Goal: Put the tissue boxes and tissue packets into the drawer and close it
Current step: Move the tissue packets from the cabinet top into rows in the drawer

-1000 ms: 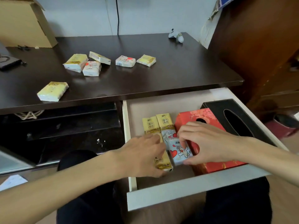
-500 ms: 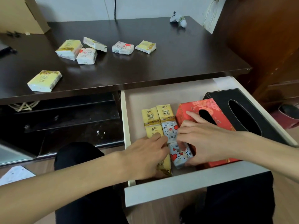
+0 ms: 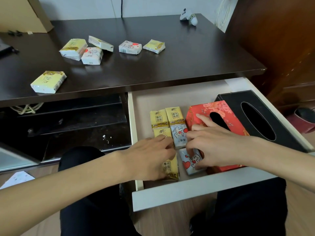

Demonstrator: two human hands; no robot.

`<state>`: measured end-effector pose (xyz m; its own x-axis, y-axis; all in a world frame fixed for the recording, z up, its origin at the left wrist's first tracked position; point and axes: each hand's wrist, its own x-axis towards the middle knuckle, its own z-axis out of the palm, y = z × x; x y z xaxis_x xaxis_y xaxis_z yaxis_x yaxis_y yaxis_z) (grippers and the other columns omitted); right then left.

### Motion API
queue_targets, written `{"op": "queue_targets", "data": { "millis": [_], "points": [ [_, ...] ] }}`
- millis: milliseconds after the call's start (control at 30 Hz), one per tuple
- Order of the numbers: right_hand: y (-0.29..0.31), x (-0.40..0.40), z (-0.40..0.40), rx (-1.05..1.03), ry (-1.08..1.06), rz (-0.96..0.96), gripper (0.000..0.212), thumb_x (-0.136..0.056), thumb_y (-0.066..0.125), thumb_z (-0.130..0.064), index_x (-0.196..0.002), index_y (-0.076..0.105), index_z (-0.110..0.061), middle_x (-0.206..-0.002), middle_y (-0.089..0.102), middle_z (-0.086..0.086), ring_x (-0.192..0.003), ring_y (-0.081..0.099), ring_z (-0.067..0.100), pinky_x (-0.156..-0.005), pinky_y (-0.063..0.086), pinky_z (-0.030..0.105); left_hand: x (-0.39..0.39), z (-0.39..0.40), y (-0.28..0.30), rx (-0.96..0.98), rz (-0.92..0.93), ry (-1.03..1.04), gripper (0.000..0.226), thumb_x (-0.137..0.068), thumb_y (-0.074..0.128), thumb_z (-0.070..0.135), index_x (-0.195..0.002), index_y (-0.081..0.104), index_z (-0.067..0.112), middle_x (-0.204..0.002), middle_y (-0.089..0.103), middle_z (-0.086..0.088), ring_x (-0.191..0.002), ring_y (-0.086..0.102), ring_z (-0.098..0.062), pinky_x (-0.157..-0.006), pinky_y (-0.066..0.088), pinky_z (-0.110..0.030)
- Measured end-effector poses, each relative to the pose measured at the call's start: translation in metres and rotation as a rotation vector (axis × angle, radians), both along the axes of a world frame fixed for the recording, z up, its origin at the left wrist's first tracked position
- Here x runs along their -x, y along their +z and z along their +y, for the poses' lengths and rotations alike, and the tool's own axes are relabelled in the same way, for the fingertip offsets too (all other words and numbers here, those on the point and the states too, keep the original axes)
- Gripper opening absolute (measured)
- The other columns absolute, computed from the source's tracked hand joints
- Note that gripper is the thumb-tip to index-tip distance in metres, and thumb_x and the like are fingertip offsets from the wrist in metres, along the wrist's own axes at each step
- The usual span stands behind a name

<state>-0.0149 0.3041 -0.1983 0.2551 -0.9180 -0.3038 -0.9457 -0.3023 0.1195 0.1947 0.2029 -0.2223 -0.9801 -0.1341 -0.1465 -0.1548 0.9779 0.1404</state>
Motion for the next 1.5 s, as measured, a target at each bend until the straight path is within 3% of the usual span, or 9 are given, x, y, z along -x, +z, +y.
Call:
{"op": "queue_targets", "data": {
  "millis": [333,533,667,700,800,1133,1233,1333,1500],
  "points": [
    [-0.006,-0.015,-0.006,0.016,-0.05,0.135,0.036,-0.084,0.073,-0.057,-0.097,0.07,-0.024,-0.092,0.057,-0.01,-0.105,0.049,0.016,-0.122,-0.001,0.059,0.006,0.008,-0.006,0.026,0.064,0.063,0.048,-0.082,0.068,0.052,-0.117,0.055,0.021,-0.119,0.049,0.0,-0.106,0.044,-0.018,-0.073,0.046,-0.033],
    [-0.003,-0.012,-0.006,0.008,-0.068,0.007,0.035,-0.084,0.071,-0.06,-0.085,0.051,-0.031,-0.08,0.046,-0.015,-0.088,0.033,0.008,-0.123,-0.005,0.056,0.006,0.008,-0.005,0.06,0.093,0.057,0.046,-0.084,0.066,0.051,-0.116,0.056,0.02,-0.116,0.049,0.0,-0.103,0.045,-0.017,-0.066,0.035,-0.029],
    [0.01,-0.008,-0.015,0.112,-0.091,-0.174,0.023,-0.089,0.067,-0.052,-0.082,0.061,-0.031,-0.079,0.053,-0.018,-0.086,0.043,0.005,-0.117,0.023,0.037,-0.001,0.001,0.01,0.063,0.162,0.058,0.039,-0.086,0.06,0.052,-0.113,0.058,0.023,-0.113,0.052,0.003,-0.1,0.049,-0.015,-0.061,0.036,-0.029],
    [0.016,-0.007,-0.02,0.152,-0.111,-0.238,0.021,-0.09,0.066,-0.051,-0.083,0.063,-0.031,-0.081,0.055,-0.017,-0.086,0.047,0.006,-0.102,0.038,0.027,-0.005,-0.004,0.017,0.061,0.191,0.074,0.036,-0.087,0.058,0.053,-0.11,0.058,0.024,-0.111,0.052,0.004,-0.099,0.05,-0.015,-0.06,0.04,-0.029],
    [0.04,-0.012,-0.046,0.222,-0.195,-0.408,0.017,-0.091,0.065,-0.049,-0.084,0.065,-0.034,-0.084,0.06,-0.019,-0.082,0.052,0.003,-0.063,0.035,0.024,-0.023,-0.029,0.042,0.061,0.264,0.192,0.033,-0.091,0.053,0.052,-0.108,0.06,0.025,-0.112,0.053,0.008,-0.099,0.053,-0.012,-0.065,0.053,-0.034],
    [0.074,-0.063,-0.203,0.323,-0.299,-0.861,0.008,-0.089,0.072,-0.025,-0.083,0.077,-0.027,-0.077,0.074,-0.013,-0.071,0.065,0.0,-0.079,0.058,0.036,-0.111,-0.156,0.11,0.176,0.353,0.699,0.029,-0.088,0.057,0.051,-0.104,0.063,0.028,-0.101,0.055,0.01,-0.098,0.058,-0.015,-0.077,0.048,-0.036],
    [0.073,-0.08,-0.252,0.325,-0.283,-0.883,0.003,-0.091,0.071,-0.027,-0.092,0.073,-0.028,-0.085,0.071,-0.014,-0.077,0.065,0.002,-0.076,0.056,0.032,-0.144,-0.194,0.113,0.199,0.292,0.844,0.042,-0.083,0.059,0.059,-0.111,0.063,0.027,-0.109,0.056,0.007,-0.107,0.056,-0.019,-0.086,0.049,-0.042],
    [0.069,-0.096,-0.296,0.323,-0.256,-0.844,0.017,-0.094,0.07,-0.028,-0.11,0.066,-0.03,-0.096,0.062,-0.017,-0.085,0.062,0.008,-0.073,0.048,0.028,-0.172,-0.222,0.11,0.033,0.247,0.875,0.089,-0.062,0.062,0.082,-0.131,0.055,0.026,-0.135,0.052,0.004,-0.127,0.044,-0.017,-0.105,0.04,-0.044],
    [0.07,-0.116,-0.346,0.334,-0.222,-0.608,0.047,-0.092,0.07,-0.034,-0.136,0.056,-0.026,-0.134,0.052,-0.001,-0.102,0.059,0.017,-0.086,0.053,0.044,-0.202,-0.252,0.095,-0.134,0.051,0.756,0.121,-0.056,0.076,0.076,-0.154,0.024,0.028,-0.164,0.016,0.005,-0.149,0.01,-0.015,-0.119,0.016,-0.034]
  ]
}}
